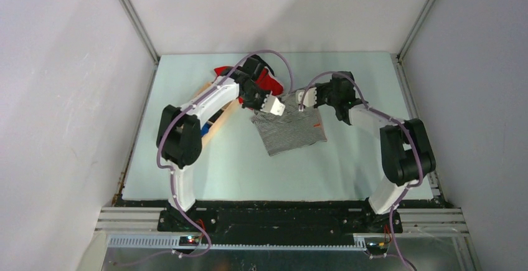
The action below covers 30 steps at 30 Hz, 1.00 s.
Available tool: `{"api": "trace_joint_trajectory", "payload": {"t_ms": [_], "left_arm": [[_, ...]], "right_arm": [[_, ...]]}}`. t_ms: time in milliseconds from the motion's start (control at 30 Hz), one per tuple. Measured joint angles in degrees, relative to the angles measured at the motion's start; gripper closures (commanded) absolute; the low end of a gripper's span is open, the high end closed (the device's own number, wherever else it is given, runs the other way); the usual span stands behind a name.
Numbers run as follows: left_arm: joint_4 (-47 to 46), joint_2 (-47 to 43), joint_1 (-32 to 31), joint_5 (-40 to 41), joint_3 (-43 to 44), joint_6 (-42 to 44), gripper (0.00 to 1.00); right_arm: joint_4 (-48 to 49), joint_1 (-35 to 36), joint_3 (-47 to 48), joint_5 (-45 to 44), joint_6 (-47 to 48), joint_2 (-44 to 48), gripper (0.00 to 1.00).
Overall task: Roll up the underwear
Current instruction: Fold the underwear at the center of the board.
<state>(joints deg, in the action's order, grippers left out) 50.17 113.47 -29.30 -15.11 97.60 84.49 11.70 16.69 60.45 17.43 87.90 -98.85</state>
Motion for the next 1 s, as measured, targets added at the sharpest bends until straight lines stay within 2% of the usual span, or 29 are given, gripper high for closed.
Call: {"api": "trace_joint_trajectory", "payload": {"t_ms": [267, 367, 533, 1000], "left_arm": [[10.3, -2.3, -3.8, -8.1, -3.7, -3.4, 1.0], [13.0, -2.4, -5.4, -11.6, -4.8, -5.9, 1.0], [15.8, -1.9, -6.2, -16.8, -4.8, -10.1, 1.0], [13.9, 0.1, -7.7, -22.9, -9.6, -17.7, 1.0]], "right_arm": [[-17.4, -0.7, -2.3, 6.0, 1.7, 11.1, 1.0], [-23.7, -0.7, -6.0, 7.5, 3.6, 15.4, 1.0], [-30.8, -0.8, -11.0, 7.9, 6.1, 16.8, 1.0], [-37.3, -0.8, -13.2, 7.5, 8.0, 17.5, 1.0]]}}
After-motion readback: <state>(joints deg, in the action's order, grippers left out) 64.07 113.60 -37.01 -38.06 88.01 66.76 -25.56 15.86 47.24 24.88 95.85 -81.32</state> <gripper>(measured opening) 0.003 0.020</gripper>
